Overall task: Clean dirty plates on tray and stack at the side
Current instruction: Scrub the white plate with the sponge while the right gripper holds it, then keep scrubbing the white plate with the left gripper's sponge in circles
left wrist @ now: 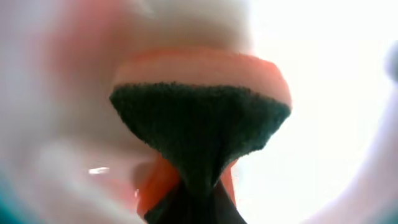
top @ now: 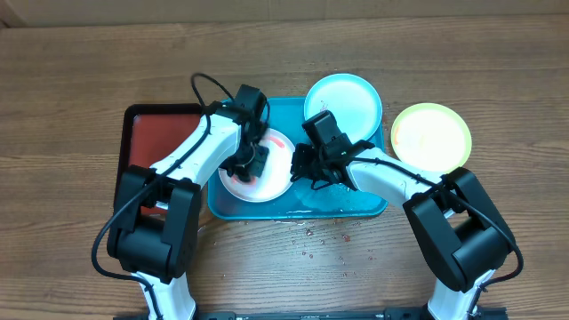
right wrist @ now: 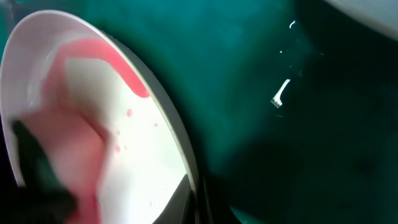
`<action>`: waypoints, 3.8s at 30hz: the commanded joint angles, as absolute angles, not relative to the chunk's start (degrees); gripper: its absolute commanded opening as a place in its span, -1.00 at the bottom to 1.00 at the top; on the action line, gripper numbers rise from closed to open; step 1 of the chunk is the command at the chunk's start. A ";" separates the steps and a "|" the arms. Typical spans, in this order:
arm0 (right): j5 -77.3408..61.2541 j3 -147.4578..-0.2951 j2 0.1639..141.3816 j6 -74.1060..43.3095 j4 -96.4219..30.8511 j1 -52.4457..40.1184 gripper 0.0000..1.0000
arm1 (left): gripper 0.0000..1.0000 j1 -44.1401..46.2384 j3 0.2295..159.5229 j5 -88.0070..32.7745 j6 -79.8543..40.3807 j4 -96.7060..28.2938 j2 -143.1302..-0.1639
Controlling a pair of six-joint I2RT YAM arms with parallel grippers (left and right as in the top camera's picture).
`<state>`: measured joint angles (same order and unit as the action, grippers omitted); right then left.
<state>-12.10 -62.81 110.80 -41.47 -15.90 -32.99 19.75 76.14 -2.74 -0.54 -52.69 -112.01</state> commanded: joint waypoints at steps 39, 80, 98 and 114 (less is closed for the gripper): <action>-12.56 -63.83 111.09 -41.80 -15.51 -33.04 -0.92 | -0.91 19.79 76.99 -1.41 -3.95 -39.13 -112.84; -12.53 -63.83 111.09 -41.80 -15.25 -33.04 -0.92 | -0.92 19.81 76.88 20.01 -22.11 -43.86 -113.19; -12.53 -63.83 111.09 -41.80 -14.83 -33.04 -0.92 | -0.91 19.86 76.88 -20.12 10.70 -49.08 -113.19; -12.56 -63.83 111.09 -41.80 -15.00 -33.04 -0.92 | -0.91 19.86 76.88 19.27 -19.03 -43.31 -114.02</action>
